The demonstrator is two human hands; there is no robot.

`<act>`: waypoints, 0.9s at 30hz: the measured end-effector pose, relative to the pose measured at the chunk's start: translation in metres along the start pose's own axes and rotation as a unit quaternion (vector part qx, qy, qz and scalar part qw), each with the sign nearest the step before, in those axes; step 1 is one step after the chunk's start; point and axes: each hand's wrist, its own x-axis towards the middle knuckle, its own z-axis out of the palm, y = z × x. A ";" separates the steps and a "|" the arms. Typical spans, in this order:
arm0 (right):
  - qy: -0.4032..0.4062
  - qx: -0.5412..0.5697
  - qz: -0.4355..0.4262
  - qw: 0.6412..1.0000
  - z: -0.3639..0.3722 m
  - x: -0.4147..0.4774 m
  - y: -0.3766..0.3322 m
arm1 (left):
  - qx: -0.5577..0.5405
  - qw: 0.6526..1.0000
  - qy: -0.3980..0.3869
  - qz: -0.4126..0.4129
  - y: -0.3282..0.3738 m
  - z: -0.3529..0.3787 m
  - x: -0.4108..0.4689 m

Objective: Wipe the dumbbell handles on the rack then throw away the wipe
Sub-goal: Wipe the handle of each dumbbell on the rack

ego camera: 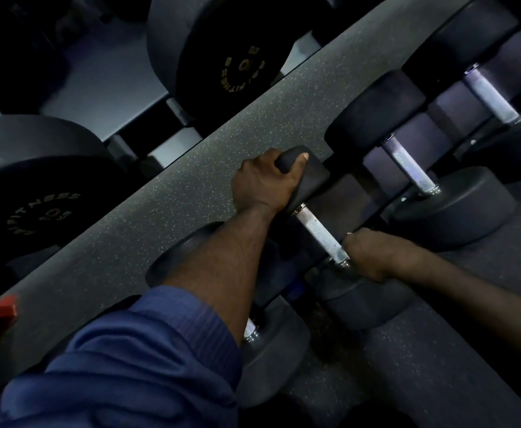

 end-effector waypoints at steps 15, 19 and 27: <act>-0.044 0.174 -0.030 0.983 -0.002 0.049 0.021 | -0.010 1.000 0.009 -0.004 -0.003 0.002 0.000; -0.080 0.195 -0.042 0.977 -0.006 0.051 0.035 | -0.007 1.000 0.000 -0.007 -0.002 0.002 0.000; -0.082 0.147 -0.028 0.985 -0.008 0.046 0.020 | 0.001 1.000 -0.008 -0.008 -0.002 0.003 0.000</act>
